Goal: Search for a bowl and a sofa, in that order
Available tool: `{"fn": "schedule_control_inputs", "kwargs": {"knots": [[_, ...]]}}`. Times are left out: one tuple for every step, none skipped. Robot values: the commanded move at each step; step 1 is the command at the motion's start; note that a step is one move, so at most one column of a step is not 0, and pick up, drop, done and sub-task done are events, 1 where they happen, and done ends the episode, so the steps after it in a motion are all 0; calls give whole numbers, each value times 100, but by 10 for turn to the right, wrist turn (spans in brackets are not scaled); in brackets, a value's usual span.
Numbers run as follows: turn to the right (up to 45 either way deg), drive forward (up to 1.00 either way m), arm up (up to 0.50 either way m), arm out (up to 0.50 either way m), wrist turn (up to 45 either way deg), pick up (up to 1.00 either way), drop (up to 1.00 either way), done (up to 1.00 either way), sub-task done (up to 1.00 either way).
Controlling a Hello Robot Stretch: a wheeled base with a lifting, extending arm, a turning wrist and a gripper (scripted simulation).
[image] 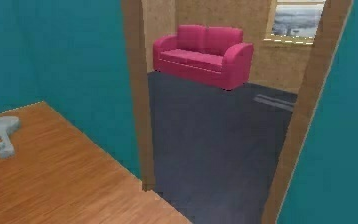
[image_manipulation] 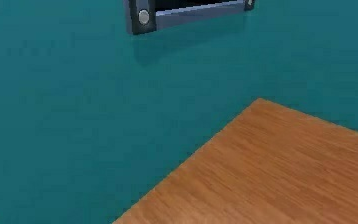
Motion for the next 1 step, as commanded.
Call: {"fn": "schedule_control_inputs", "kwargs": {"knots": [[0,65,0,0,0,0,0,0,0]]}}
